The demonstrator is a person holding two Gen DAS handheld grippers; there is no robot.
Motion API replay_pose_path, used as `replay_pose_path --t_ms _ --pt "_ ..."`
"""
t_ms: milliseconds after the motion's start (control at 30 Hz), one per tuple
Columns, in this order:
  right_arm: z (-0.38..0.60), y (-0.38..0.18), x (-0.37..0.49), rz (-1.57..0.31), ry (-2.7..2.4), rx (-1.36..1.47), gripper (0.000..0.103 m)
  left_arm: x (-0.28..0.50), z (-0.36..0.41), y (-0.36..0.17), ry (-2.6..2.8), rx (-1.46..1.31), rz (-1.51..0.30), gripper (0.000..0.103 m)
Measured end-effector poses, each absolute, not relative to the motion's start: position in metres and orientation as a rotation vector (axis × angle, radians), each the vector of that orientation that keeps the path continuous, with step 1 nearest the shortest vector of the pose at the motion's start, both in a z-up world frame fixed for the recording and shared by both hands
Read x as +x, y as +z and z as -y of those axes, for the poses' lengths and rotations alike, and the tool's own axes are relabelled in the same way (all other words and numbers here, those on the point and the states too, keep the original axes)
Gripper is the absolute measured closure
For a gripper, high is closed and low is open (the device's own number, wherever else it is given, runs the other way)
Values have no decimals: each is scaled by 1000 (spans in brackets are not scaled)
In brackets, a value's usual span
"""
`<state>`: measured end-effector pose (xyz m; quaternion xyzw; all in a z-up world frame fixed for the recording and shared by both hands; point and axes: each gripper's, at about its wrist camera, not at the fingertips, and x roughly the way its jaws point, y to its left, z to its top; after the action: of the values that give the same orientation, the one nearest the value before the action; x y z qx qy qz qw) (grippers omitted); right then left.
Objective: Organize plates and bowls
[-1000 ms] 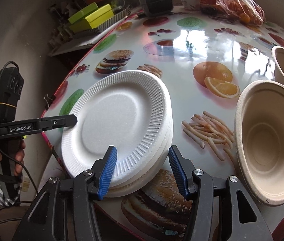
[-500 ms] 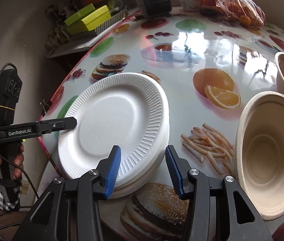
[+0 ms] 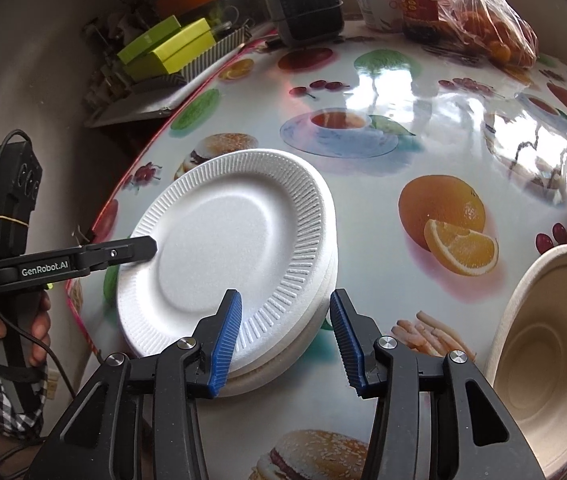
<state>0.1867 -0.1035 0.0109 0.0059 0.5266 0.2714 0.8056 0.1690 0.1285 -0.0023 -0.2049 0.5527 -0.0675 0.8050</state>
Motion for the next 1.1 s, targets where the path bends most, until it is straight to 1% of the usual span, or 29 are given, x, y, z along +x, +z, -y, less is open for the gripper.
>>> replay_pose_path --t_ms 433,1000,1067,1100 --pt "88 9 216 -1116 567 10 57 199 -140 -2 -129 -428 -1179 69" --pt "93 10 220 -1109 545 27 57 200 -137 1 -118 -399 -1177 69" --pt "94 12 218 -1103 541 26 57 199 -138 5 -113 -398 -1169 68" --pt "95 13 218 -1099 537 23 57 197 -138 7 -102 -389 -1161 64"
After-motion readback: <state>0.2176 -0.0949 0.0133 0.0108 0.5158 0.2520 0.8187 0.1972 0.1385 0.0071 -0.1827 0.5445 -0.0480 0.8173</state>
